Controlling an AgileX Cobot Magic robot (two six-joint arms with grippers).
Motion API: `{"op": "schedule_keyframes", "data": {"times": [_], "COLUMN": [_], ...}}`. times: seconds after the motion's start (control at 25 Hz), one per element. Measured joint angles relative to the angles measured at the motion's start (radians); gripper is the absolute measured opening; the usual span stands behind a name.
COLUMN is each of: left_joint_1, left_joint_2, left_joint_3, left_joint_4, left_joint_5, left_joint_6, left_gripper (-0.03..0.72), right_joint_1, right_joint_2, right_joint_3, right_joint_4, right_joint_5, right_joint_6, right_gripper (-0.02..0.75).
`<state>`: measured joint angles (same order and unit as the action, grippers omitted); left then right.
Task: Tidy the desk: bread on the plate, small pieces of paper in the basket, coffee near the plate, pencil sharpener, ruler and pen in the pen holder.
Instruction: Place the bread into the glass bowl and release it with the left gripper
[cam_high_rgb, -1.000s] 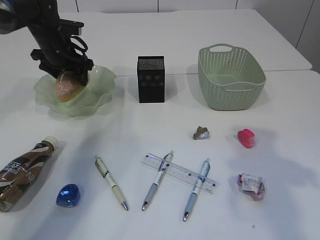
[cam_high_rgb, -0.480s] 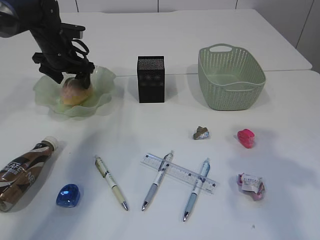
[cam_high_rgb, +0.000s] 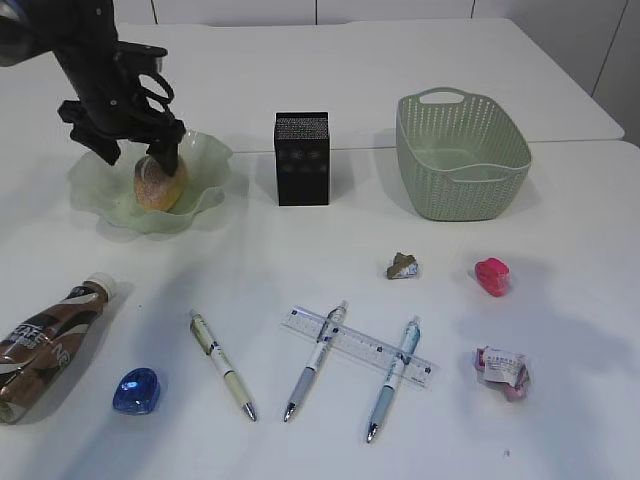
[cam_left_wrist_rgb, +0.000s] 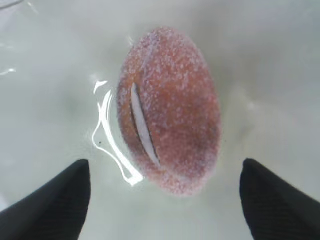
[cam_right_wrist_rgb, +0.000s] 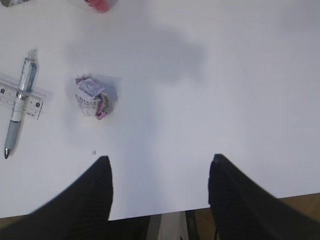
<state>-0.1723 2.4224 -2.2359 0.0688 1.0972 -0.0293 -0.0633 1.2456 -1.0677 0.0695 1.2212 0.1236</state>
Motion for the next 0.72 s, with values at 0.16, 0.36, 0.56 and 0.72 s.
{"op": "schedule_keyframes", "data": {"times": [0.16,0.36,0.56,0.72], "left_joint_1": [0.000,0.000,0.000,0.000], "left_joint_2": [-0.043,-0.104,-0.184,-0.275], "left_joint_3": [0.000,0.000,0.000,0.000], "left_joint_4": [0.000,0.000,0.000,-0.002], "left_joint_5": [0.066,0.130,0.140,0.144], "left_joint_6": [0.000,0.000,-0.001,-0.001], "left_gripper": [0.687,0.671,0.594,0.570], "right_joint_1": [0.000,0.000,0.000,0.000], "right_joint_2": [0.000,0.000,0.000,0.000], "right_joint_3": [0.000,0.000,0.000,0.000], "right_joint_4": [0.000,0.000,0.000,0.000], "right_joint_5": [0.000,0.000,0.002,0.003], "right_joint_6": [0.000,0.000,0.000,0.000], "right_gripper": [0.478,0.478,0.478,0.478]}}
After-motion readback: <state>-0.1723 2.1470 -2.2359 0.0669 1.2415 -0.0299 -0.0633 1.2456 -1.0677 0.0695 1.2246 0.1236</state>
